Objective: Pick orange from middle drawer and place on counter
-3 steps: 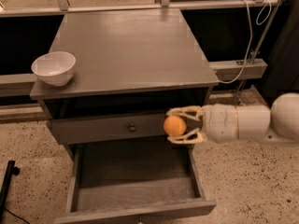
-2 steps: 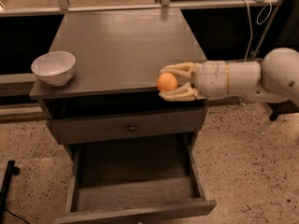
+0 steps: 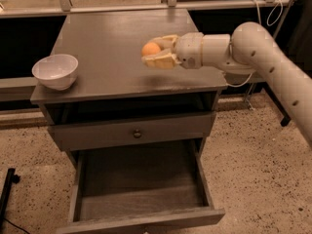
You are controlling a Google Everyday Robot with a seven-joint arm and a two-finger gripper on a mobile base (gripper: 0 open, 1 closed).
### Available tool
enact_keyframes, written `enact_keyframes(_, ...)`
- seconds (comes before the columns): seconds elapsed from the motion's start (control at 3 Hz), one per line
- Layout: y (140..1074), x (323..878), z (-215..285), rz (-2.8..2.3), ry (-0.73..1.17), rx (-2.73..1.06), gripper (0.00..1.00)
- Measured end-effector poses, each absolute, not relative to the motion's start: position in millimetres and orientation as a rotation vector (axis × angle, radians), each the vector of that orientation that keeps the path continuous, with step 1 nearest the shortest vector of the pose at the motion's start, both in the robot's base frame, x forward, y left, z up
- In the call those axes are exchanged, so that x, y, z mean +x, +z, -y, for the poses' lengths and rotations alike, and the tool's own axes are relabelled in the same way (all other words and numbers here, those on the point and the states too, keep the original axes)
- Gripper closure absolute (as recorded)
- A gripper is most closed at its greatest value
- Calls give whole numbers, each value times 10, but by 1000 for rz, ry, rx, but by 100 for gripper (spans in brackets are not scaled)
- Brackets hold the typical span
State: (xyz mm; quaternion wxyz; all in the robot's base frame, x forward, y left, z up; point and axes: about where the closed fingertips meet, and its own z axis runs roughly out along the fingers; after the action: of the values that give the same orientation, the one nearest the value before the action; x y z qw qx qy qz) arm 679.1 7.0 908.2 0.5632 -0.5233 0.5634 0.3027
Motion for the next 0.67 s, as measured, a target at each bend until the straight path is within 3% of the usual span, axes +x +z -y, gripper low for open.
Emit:
enact_keyframes(0.33, 8665, 7221, -215, -1495, 776, -1193, 100)
enact_keyframes(0.67, 8348, 7414, -247, -1612, 766, -1221, 74)
